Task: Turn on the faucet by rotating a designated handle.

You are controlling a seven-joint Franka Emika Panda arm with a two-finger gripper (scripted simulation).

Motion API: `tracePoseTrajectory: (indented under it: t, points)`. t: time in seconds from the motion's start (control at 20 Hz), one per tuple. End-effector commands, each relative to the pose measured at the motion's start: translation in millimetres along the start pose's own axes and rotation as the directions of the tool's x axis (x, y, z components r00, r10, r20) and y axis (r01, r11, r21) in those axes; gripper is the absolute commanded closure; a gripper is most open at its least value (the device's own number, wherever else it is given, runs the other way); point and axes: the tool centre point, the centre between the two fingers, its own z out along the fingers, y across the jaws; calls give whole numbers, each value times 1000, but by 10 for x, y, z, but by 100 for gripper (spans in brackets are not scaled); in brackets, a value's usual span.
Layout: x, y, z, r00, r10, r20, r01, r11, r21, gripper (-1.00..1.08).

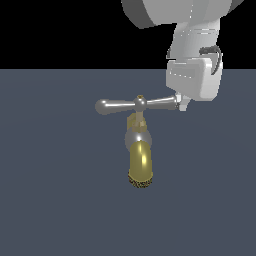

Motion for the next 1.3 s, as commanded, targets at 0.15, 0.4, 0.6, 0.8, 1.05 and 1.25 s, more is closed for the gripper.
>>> tracePoseTrajectory:
  t: [0.15,0.4,0.6,0.8,1.05,1.25]
  points:
    - [-6,175,1,1000,-4,4,4,1000,-4,108]
    - [-18,309,0,1000,-4,4,4,1000,-4,108]
    - [-29,418,-1,1000,-4,4,4,1000,-4,108]
    - [-40,527,-3,1000,-4,4,4,1000,-4,108]
    - [-5,579,1,1000,6,4,-6,1000,-1,108]
    - [116,725,1,1000,4,4,-4,1000,-1,108]
